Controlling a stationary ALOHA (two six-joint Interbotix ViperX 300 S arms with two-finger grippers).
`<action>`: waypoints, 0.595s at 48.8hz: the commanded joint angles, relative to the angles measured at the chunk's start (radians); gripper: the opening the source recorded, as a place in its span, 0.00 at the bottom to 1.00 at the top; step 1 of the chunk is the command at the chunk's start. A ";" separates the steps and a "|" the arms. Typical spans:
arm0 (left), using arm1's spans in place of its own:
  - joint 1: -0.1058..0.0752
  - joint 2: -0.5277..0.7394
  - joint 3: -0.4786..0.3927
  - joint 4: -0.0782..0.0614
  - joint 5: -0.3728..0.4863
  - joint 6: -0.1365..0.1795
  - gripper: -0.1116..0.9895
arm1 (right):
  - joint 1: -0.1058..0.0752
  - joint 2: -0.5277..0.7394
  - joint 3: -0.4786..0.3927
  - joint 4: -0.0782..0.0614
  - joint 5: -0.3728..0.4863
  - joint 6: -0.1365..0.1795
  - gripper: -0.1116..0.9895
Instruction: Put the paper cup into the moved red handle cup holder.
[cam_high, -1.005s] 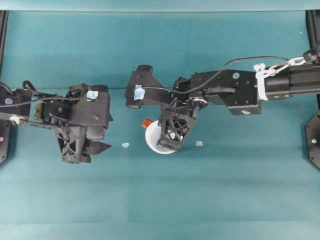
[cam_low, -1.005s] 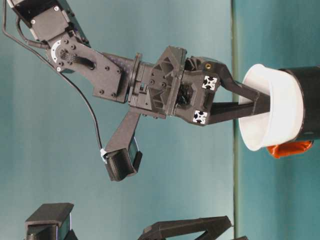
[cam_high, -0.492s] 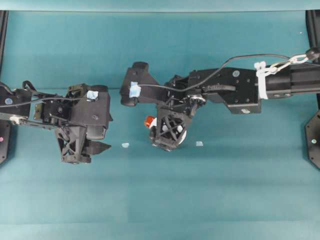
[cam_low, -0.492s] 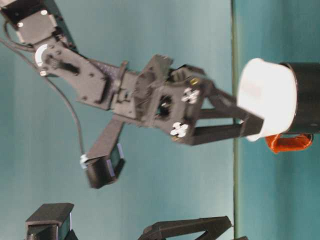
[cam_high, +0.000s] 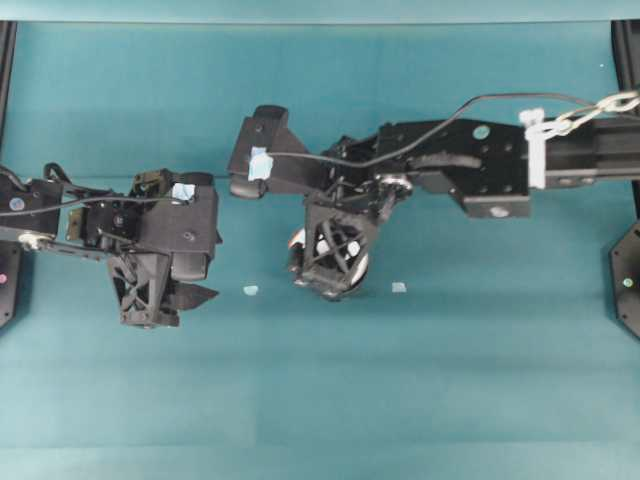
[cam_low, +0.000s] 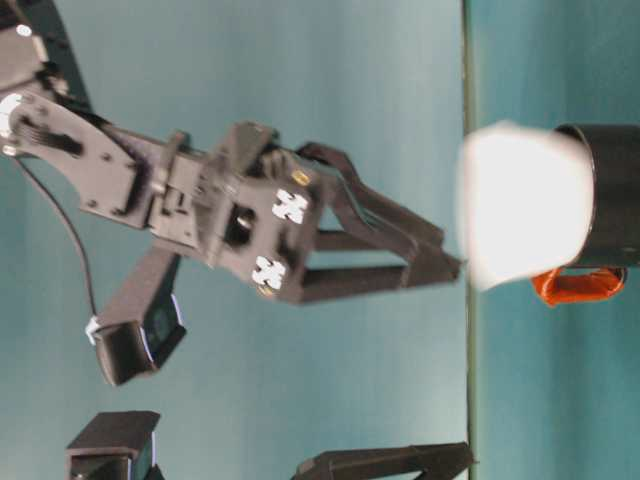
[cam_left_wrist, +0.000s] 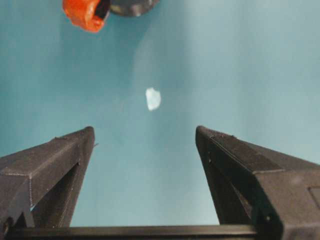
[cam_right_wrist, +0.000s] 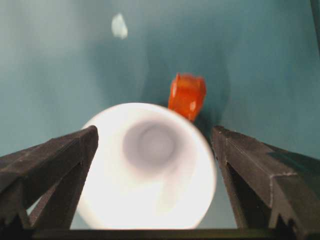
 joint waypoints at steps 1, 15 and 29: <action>-0.002 -0.011 -0.005 0.002 -0.006 -0.002 0.92 | 0.011 -0.046 -0.021 -0.002 0.040 -0.006 0.91; 0.003 -0.011 -0.003 0.000 -0.006 0.000 0.92 | 0.020 -0.095 -0.038 -0.002 0.080 -0.006 0.91; 0.005 -0.015 0.000 0.000 -0.006 0.000 0.92 | 0.018 -0.172 -0.063 -0.046 0.080 -0.011 0.90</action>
